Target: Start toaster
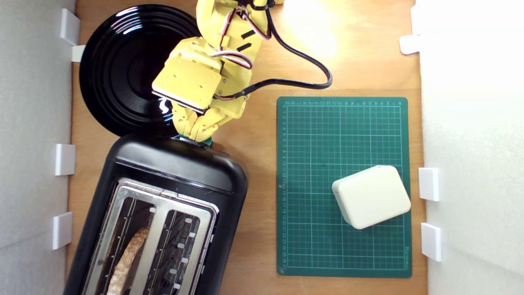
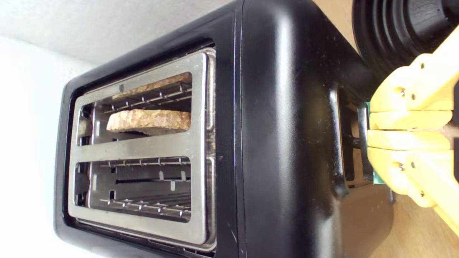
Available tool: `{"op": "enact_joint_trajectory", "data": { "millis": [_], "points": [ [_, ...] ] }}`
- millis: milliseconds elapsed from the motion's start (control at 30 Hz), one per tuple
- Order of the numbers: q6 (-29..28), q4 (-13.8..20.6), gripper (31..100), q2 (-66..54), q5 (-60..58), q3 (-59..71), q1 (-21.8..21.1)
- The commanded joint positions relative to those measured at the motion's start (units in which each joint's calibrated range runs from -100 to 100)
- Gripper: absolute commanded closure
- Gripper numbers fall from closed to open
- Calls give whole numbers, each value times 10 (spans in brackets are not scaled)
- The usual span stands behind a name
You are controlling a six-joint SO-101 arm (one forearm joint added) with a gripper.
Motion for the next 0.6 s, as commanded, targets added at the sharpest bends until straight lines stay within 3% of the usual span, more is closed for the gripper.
{"op": "enact_joint_trajectory", "data": {
  "millis": [0,567],
  "points": [
    [4,6,989,3,-10,-9,6],
    [5,6,989,22,-40,-3,6]
  ]
}}
